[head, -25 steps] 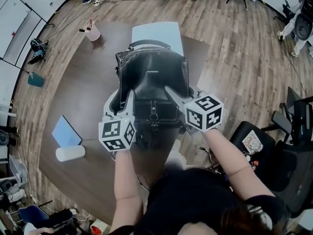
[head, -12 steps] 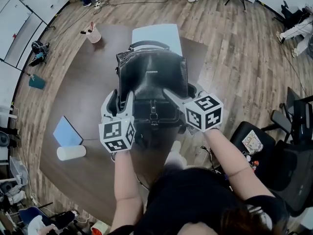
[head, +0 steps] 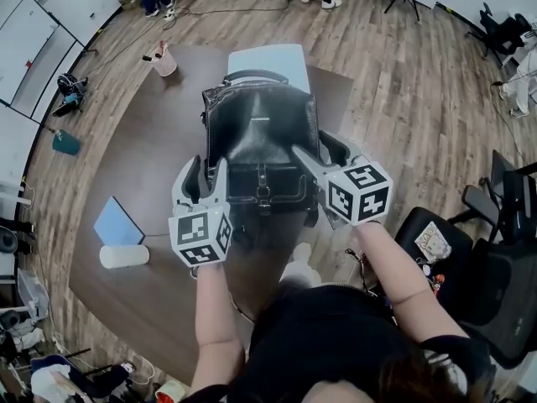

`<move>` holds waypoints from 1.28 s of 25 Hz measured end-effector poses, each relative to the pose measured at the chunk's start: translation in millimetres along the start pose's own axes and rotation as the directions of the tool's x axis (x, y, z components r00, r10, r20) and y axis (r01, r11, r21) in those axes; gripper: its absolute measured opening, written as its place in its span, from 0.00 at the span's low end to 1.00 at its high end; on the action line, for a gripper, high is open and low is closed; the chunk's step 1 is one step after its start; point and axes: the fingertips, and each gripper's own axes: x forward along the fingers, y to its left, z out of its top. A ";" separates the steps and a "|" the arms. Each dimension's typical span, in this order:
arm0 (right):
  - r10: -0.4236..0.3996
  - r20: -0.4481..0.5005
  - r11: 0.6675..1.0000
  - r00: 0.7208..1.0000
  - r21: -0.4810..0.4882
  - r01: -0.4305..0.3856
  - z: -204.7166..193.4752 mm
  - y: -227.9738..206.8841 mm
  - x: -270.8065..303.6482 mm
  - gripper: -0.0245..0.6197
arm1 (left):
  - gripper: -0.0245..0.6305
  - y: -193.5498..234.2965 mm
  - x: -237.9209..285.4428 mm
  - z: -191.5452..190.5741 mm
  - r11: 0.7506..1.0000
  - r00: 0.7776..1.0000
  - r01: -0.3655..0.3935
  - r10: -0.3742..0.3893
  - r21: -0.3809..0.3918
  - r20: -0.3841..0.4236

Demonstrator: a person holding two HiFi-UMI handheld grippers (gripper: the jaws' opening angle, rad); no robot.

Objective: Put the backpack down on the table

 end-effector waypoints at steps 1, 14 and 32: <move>-0.004 0.009 1.000 1.000 0.000 0.004 2.6 -0.5 -3.7 0.45 | 0.37 -1.7 -2.3 1.6 1.000 1.000 -0.002 0.002 0.002 0.003; 0.009 0.104 1.000 0.994 -0.006 -0.009 23.6 13.2 -53.3 0.26 | 0.20 -21.6 -43.7 16.0 0.999 0.998 -0.031 0.031 0.012 0.047; 0.049 0.060 0.999 0.997 -0.024 -0.047 2.4 43.2 -62.3 0.06 | 0.09 -11.8 -72.3 -0.4 0.997 0.998 -0.056 0.056 -0.048 0.001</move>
